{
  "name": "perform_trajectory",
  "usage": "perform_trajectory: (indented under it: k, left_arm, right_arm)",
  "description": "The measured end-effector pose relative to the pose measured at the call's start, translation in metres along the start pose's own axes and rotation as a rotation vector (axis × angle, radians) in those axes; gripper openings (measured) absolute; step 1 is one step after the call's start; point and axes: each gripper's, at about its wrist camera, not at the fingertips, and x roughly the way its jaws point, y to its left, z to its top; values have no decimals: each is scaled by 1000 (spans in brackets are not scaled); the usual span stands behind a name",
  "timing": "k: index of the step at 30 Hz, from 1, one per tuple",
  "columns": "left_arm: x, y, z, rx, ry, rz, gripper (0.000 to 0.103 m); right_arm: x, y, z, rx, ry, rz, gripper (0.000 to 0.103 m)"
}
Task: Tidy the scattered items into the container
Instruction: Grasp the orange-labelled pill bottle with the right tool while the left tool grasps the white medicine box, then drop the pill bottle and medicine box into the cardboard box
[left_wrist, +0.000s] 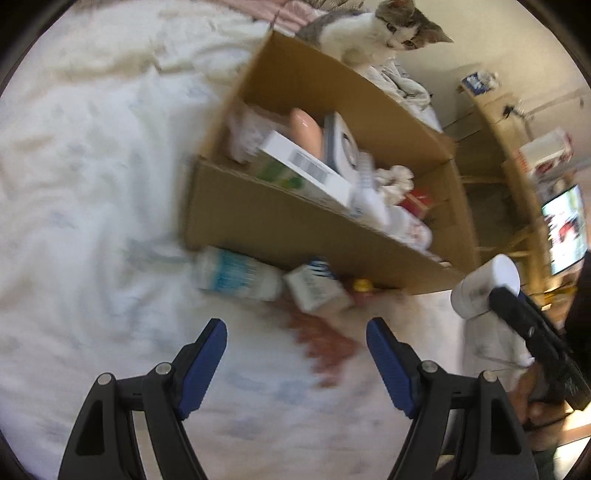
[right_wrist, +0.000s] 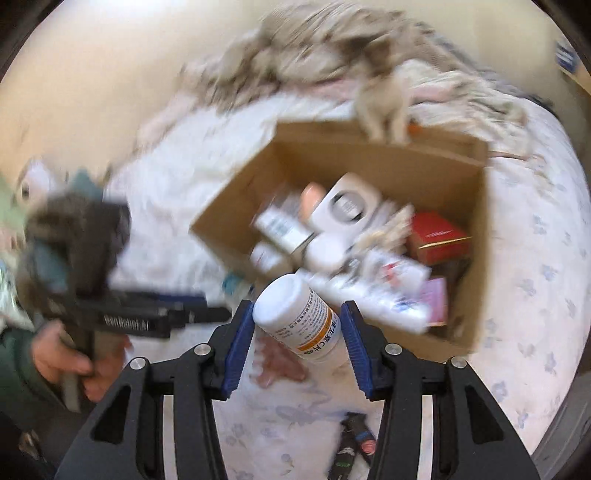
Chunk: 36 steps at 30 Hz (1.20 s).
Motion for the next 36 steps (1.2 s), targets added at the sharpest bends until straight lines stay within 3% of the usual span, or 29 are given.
perform_trajectory:
  k: [2, 4, 7, 8, 9, 17, 20, 24, 26, 29, 32, 36]
  left_arm:
    - [4, -2, 4, -30, -4, -19, 78]
    - [8, -4, 9, -53, -15, 12, 77]
    - [16, -5, 14, -82, -23, 14, 59]
    - [18, -5, 15, -92, -21, 30, 41]
    - [19, -6, 15, -104, -22, 46, 32]
    - [-8, -30, 2, -12, -42, 114, 29]
    - [-34, -51, -5, 115, -94, 203, 29]
    - [-80, -87, -12, 355, -238, 364, 28]
    - [-89, -100, -7, 411, -281, 391, 28]
    - [-100, -118, 9, 447, -331, 380, 28]
    - [-99, -133, 30, 448, -356, 376, 28]
    - [-76, -145, 58, 488, -355, 447, 28]
  right_arm:
    - [1, -5, 8, 47, -17, 13, 52]
    - [0, -12, 12, 80, -30, 22, 52]
    - [1, -11, 18, 80, -34, 21, 52]
    - [0, -11, 19, 77, -34, 22, 52]
    - [2, -10, 20, 75, -34, 25, 52]
    - [-13, -14, 31, 117, -79, 62, 52]
    - [-24, -16, 38, 135, -120, 40, 52]
    - [-28, -21, 47, 172, -150, -3, 52]
    - [-24, -25, 51, 191, -149, -17, 52]
    - [-15, -26, 55, 187, -141, -51, 37]
    - [-9, -28, 56, 175, -136, -68, 36]
    - [10, -41, 51, 205, -78, -98, 35]
